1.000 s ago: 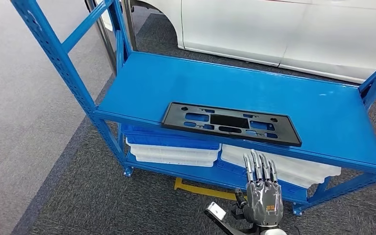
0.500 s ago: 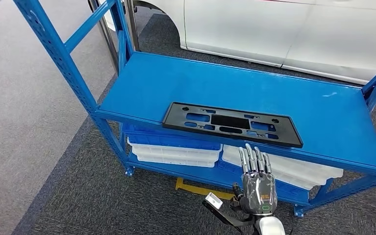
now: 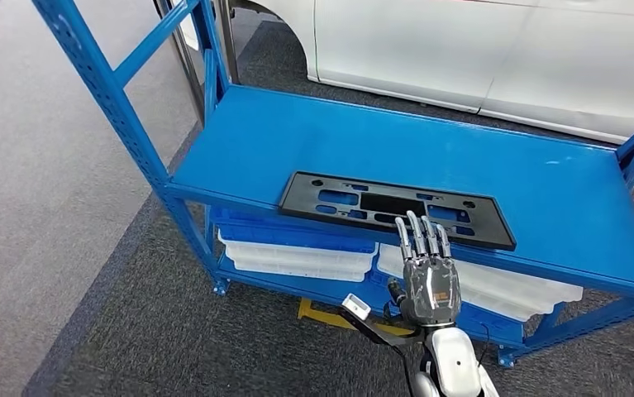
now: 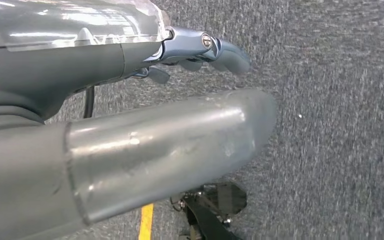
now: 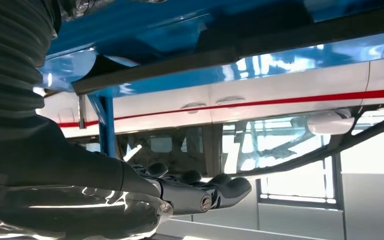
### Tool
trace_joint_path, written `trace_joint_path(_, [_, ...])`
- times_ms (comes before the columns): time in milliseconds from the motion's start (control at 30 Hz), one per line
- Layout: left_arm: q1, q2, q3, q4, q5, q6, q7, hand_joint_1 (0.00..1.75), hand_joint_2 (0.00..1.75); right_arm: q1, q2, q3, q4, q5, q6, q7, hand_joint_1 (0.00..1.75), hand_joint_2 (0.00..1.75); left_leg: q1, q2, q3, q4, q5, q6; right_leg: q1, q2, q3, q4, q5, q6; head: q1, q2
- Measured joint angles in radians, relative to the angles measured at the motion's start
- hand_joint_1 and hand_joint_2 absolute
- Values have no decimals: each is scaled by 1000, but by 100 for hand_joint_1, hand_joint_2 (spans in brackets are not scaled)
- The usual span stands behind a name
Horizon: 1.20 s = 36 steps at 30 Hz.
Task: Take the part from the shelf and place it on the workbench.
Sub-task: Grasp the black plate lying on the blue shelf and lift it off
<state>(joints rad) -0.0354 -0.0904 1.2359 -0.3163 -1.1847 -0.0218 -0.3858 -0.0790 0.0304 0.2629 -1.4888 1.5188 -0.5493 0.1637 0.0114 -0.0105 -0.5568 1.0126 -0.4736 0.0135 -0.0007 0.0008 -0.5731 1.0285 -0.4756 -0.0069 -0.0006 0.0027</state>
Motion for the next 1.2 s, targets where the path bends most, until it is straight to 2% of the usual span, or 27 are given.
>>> trace_joint_path(67, [-1, 5, 1, 3, -2, 0, -3, 0, 0, -7, 0, 6, 1, -3, 4, 0, 0, 175, 0, 1, 1, 0, -4, -11, -5, 0, 3, -10, 5, -8, 0, 0])
trace_joint_path(100, [-3, 7, 1, 5, -3, 0, -6, 0, 0, -10, 0, 9, 1, -4, 6, 0, 0, 175, 0, 2, -5, 16, -17, -16, -8, -1, 7, -17, 8, -14, 0, 0])
trace_joint_path(133, [-4, 9, 1, 6, -4, 0, -8, 0, 0, -14, 0, 14, 1, -5, 9, 1, 0, 175, -1, 3, -20, 53, -41, -19, -11, -3, 10, -23, 11, -19, 0, 0])
trace_joint_path(200, [-6, 12, 1, 8, -6, 1, -11, 0, 0, -19, 0, 22, 3, -6, 14, 2, 0, 175, 1, 4, -79, 179, -104, -24, -10, -6, 11, -25, 11, -24, 0, 0])
trace_joint_path(233, [-6, 14, 1, 9, -7, 1, -12, 0, 0, -19, 0, 26, 4, -6, 17, 2, 0, 175, 1, 4, -109, 241, -126, -26, -9, -7, 11, -24, 11, -25, 0, 0])
trace_joint_path(267, [-6, 16, 1, 10, -8, 1, -12, 0, 0, -19, 0, 29, 6, -6, 19, 3, 0, 175, 1, 4, -127, 275, -130, -28, -8, -8, 11, -23, 10, -26, 0, 0])
trace_joint_path(300, [-6, 17, 2, 11, -9, 1, -13, 0, 0, -19, 0, 33, 7, -6, 22, 3, 0, 175, 2, 4, -128, 273, -116, -29, -8, -8, 12, -21, 9, -26, 0, 0])
trace_joint_path(333, [-6, 19, 2, 12, -9, 1, -13, 0, 0, -20, 0, 36, 8, -6, 25, 4, 0, 175, 2, 5, -110, 232, -85, -28, -8, -8, 12, -19, 7, -25, 0, 0])
trace_joint_path(367, [-6, 20, 2, 12, -10, 1, -14, 0, 0, -20, 0, 39, 8, -6, 27, 4, 0, 175, 3, 6, -79, 162, -47, -27, -9, -7, 13, -14, 3, -22, 0, 0])
trace_joint_path(433, [-9, 22, 2, 14, -12, 1, -16, 0, 0, -23, 0, 44, 9, -5, 33, 5, 0, 175, 1, 6, -24, 44, -3, -21, -5, -6, 9, -2, -4, -13, 0, 0])
trace_joint_path(467, [-10, 22, 2, 14, -13, 1, -17, 0, 0, -25, 0, 45, 9, -5, 35, 5, 0, 175, 0, 6, -12, 16, 3, -17, -3, -6, 7, 2, -6, -8, 0, 0])
trace_joint_path(567, [-10, 23, 2, 15, -13, 1, -18, 0, 0, -27, 0, 50, 9, -4, 41, 6, 0, 175, -1, 4, -12, 9, 5, 0, -3, -4, 4, 4, -7, 5, 0, 0])
trace_joint_path(600, [-10, 24, 2, 16, -13, 1, -18, 0, 0, -28, 0, 51, 9, -4, 41, 6, 0, 175, 0, 4, -11, 6, 7, 7, -5, -4, 0, 16, -17, 10, 0, 0])
trace_joint_path(667, [-12, 24, 2, 16, -13, 1, -19, 0, 0, -30, 0, 51, 9, -4, 43, 6, 0, 175, 2, 5, -11, 1, 11, 17, -7, -3, -36, 94, -67, 20, 0, 0])
trace_joint_path(733, [-12, 24, 2, 17, -14, 1, -20, 0, 0, -31, 0, 52, 11, -2, 48, 8, 0, 175, 1, 5, -14, 1, 12, 21, -9, -3, -99, 225, -127, 25, 0, 0])
trace_joint_path(767, [-12, 24, 2, 17, -16, 1, -21, 0, 0, -30, 0, 54, 13, 1, 54, 10, 0, 175, 0, 5, -14, 1, 12, 21, -9, -3, -123, 272, -139, 26, 0, 0])
trace_joint_path(800, [-12, 24, 2, 17, -17, 1, -22, 0, 0, -30, -1, 56, 17, 5, 61, 13, 0, 175, -1, 5, -14, 1, 11, 21, -10, -3, -130, 284, -132, 25, 0, 0])
trace_joint_path(833, [-12, 24, 3, 18, -18, 1, -23, 0, 0, -31, -1, 59, 20, 9, 67, 15, 0, 175, -2, 4, -12, 1, 11, 21, -9, -3, -118, 257, -105, 22, 0, 0])
trace_joint_path(900, [-13, 24, 3, 18, -20, 1, -26, 0, 0, -36, -1, 63, 26, 18, 76, 20, 0, 175, -3, 2, -8, 1, 9, 20, -5, -2, -52, 119, -33, 9, 0, 0])
trace_joint_path(933, [-14, 23, 3, 20, -21, 1, -27, 0, 0, -40, -1, 66, 29, 21, 79, 22, 0, 175, -5, 1, -7, 1, 8, 18, -2, -2, -22, 56, -10, 2, 0, 0])
trace_joint_path(967, [-15, 23, 3, 20, -21, 1, -28, 0, 0, -45, -1, 68, 32, 23, 81, 24, 0, 175, -5, 2, -8, 1, 8, 14, 2, -2, -3, 14, 1, -4, 0, 0])
trace_joint_path(1033, [-16, 23, 4, 22, -22, 1, -29, 0, 0, -50, -2, 71, 38, 24, 83, 26, 0, 175, -4, 3, -9, -1, 7, 4, 7, -2, 2, -6, -1, -10, 0, 0])
trace_joint_path(1100, [-17, 24, 5, 22, -23, 2, -29, 0, 0, -54, -1, 73, 43, 24, 83, 27, 0, 175, -4, 4, -9, 3, 0, -7, 0, -2, 11, -22, 4, -18, 0, 0])
trace_joint_path(1133, [-18, 25, 5, 23, -23, 2, -29, 0, 0, -57, -1, 75, 45, 24, 83, 28, 0, 175, -4, 4, -17, 23, -13, -12, -3, -3, 18, -31, 7, -23, 0, 0])
trace_joint_path(1200, [-19, 26, 7, 24, -25, 2, -28, 0, 0, -61, 0, 81, 51, 25, 84, 28, 0, 175, -1, 5, -65, 128, -66, -19, -6, -6, 29, -40, 8, -31, 0, 0])
